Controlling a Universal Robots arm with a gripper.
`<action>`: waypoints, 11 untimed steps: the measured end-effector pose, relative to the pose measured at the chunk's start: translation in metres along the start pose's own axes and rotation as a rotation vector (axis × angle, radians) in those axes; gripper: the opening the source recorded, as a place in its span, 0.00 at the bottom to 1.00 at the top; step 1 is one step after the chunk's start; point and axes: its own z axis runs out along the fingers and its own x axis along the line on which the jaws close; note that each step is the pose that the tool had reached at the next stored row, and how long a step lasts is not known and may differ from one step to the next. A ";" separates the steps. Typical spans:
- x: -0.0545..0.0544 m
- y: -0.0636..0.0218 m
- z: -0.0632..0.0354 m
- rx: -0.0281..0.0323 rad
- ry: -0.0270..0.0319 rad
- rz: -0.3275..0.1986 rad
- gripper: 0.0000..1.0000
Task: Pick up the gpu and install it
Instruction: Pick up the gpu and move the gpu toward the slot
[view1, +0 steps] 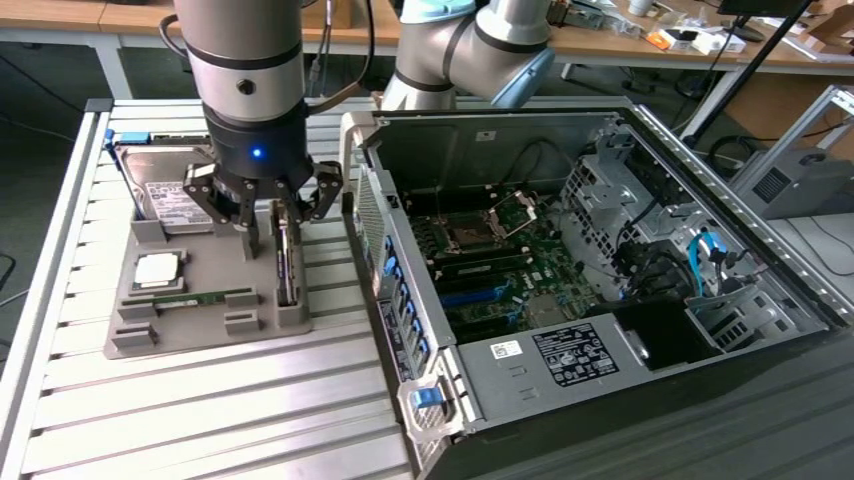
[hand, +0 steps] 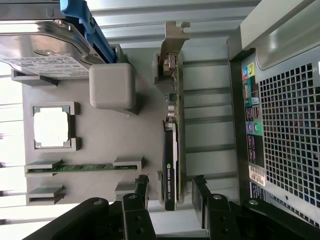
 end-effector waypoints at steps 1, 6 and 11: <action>0.000 0.0000 0.0001 0.0001 0.0000 0.000 0.48; 0.000 -0.0001 0.0012 0.0000 0.0001 0.000 0.48; 0.000 -0.0001 0.0022 0.0001 0.0001 0.000 0.48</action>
